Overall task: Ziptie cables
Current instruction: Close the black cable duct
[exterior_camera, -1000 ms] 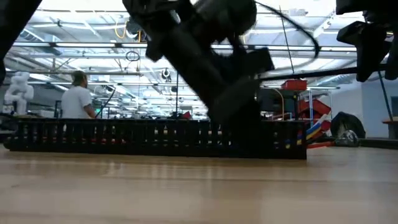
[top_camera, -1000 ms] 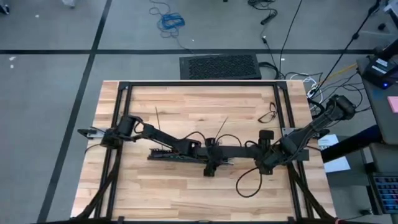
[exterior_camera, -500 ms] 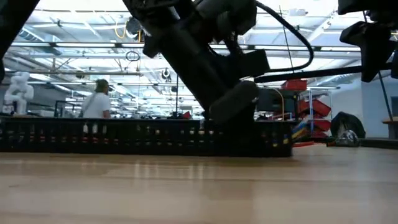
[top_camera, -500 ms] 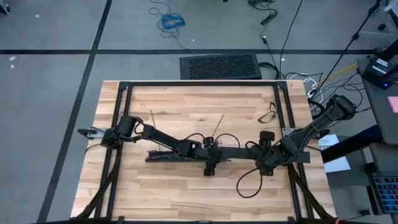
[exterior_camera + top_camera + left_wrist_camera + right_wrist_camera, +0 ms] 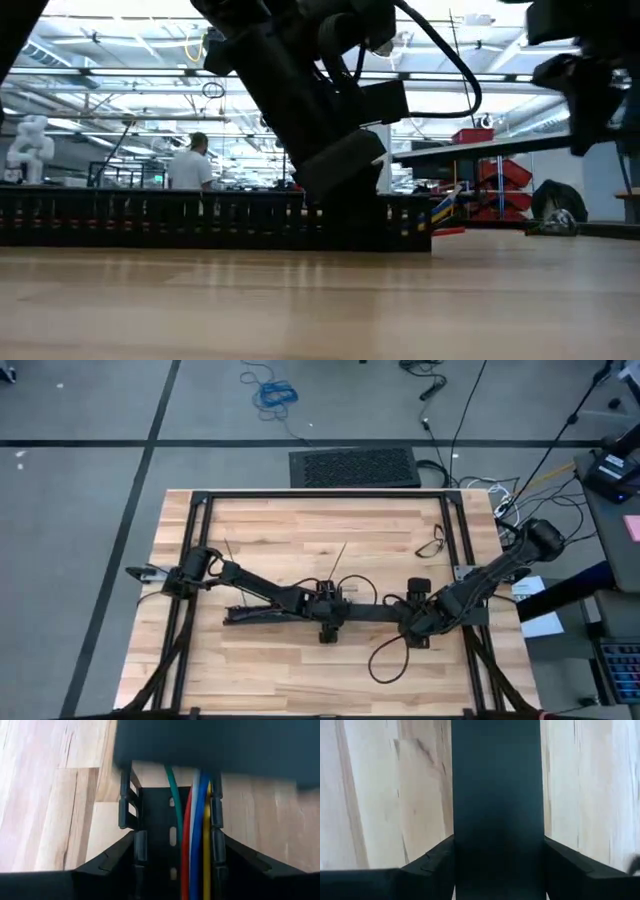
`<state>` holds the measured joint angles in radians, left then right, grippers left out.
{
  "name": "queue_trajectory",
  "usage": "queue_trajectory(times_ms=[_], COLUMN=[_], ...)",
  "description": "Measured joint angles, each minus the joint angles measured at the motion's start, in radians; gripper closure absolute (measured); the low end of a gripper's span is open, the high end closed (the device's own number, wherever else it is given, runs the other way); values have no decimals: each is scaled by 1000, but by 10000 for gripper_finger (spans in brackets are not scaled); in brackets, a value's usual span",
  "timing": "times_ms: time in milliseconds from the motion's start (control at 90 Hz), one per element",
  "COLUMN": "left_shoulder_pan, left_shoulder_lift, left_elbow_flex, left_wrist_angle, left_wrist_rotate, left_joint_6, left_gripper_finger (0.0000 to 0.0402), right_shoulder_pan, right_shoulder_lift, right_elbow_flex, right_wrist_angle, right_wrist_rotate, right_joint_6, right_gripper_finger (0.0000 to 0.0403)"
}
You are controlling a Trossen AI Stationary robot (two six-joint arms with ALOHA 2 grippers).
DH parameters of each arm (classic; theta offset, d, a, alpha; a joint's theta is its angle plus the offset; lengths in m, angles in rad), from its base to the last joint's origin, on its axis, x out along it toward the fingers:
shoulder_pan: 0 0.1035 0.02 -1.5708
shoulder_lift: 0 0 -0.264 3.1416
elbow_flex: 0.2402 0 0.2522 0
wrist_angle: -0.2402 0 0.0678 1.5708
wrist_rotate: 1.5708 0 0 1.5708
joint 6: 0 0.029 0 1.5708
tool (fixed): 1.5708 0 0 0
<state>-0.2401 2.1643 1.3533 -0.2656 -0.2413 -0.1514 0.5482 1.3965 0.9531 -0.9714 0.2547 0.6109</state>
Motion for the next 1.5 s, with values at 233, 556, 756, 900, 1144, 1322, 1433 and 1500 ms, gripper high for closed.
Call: queue_trajectory(times_ms=[233, 556, 756, 900, 1144, 1322, 1433, 1500], left_shoulder_pan=[0, 0, 7, 24, 50, 54, 55, 56], left_shoulder_lift=[-1, -2, -3, -3, -3, -3, -3, -3], left_elbow_flex=[0, 0, 0, 0, 0, -3, -3, -3], left_wrist_angle=[-18, -33, -45, -46, -42, -23, -20, -16], left_wrist_rotate=[9, 5, 4, 5, 23, 16, 13, 9], left_joint_6=[3, 4, 32, 56, 92, 108, 109, 110], left_gripper_finger=[176, 176, 176, 176, 176, 176, 176, 176], right_shoulder_pan=[-91, -160, -173, -182, -187, -187, -187, -187], right_shoulder_lift=[32, 88, 124, 119, 62, 70, 70, 64], right_elbow_flex=[0, 0, -1, -1, -1, -25, -36, -36], right_wrist_angle=[42, 74, 90, 87, 75, 108, 112, 92], right_wrist_rotate=[-34, -96, -114, -103, -85, -114, -122, -123], right_joint_6=[-89, -138, -153, -156, -163, -155, -144, -139], right_gripper_finger=[182, 182, 182, 182, 182, 182, 182, 182])
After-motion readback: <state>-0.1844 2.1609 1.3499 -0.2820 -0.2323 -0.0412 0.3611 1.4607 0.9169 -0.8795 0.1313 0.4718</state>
